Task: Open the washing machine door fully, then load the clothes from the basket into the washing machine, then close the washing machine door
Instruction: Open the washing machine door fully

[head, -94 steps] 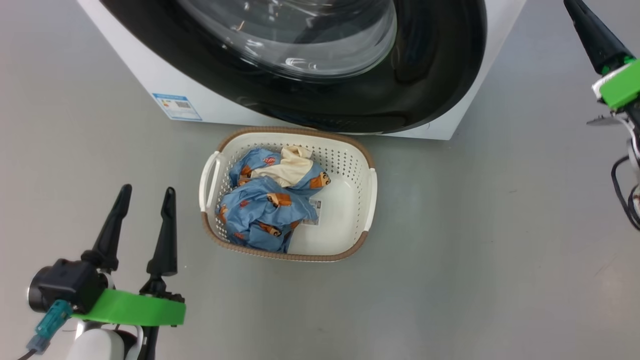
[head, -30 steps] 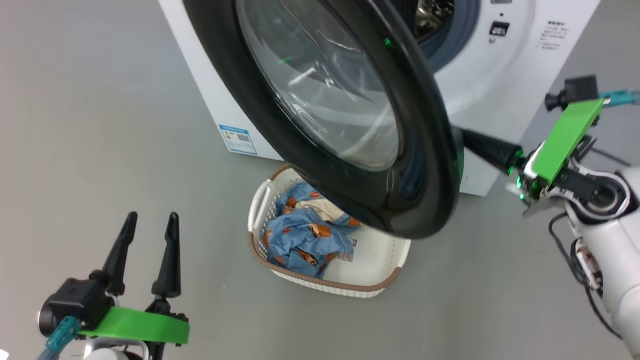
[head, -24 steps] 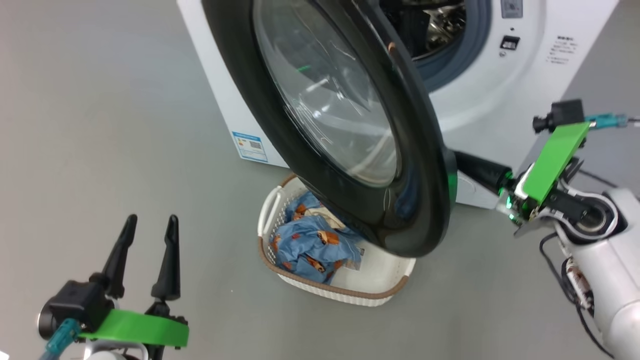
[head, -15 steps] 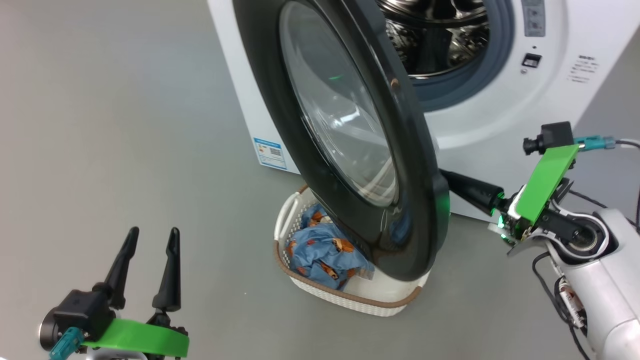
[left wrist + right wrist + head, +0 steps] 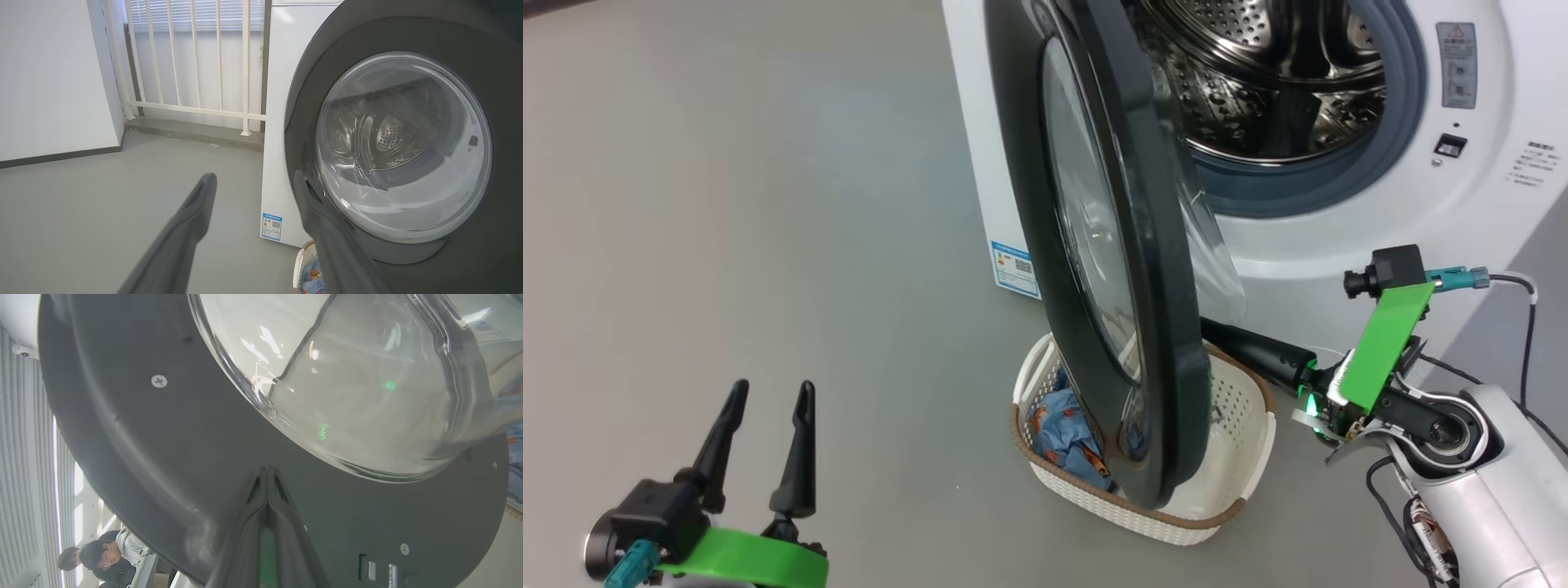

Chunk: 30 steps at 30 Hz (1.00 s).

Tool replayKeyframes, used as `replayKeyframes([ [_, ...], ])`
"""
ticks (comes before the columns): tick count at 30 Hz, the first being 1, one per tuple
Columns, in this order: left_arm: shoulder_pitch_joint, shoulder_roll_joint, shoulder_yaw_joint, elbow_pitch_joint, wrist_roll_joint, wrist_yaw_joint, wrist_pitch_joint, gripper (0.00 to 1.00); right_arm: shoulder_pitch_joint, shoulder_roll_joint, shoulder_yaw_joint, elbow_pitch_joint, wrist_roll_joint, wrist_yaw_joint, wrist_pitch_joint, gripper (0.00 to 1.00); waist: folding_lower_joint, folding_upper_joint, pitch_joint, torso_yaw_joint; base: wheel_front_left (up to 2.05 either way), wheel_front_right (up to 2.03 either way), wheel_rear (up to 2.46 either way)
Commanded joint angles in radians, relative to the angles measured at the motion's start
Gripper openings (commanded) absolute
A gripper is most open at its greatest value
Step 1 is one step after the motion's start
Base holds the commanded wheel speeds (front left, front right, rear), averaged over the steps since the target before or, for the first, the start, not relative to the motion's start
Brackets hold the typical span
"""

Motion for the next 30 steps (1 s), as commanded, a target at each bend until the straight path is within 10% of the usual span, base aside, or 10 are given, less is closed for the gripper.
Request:
replayKeyframes([
  [1,-0.003,0.023,0.030,-0.017,0.012,-0.003,-0.008,1.00,0.009,0.020,0.014,-0.044,0.006,0.003,0.006,0.00,0.0000,0.0000,-0.014,0.024,0.00,0.00,0.00],
  [30,0.010,0.027,0.028,-0.012,0.022,-0.003,-0.008,1.00,0.031,0.092,0.015,-0.031,-0.039,0.003,0.022,0.00,0.0000,0.0000,-0.035,0.071,0.00,0.00,0.00],
])
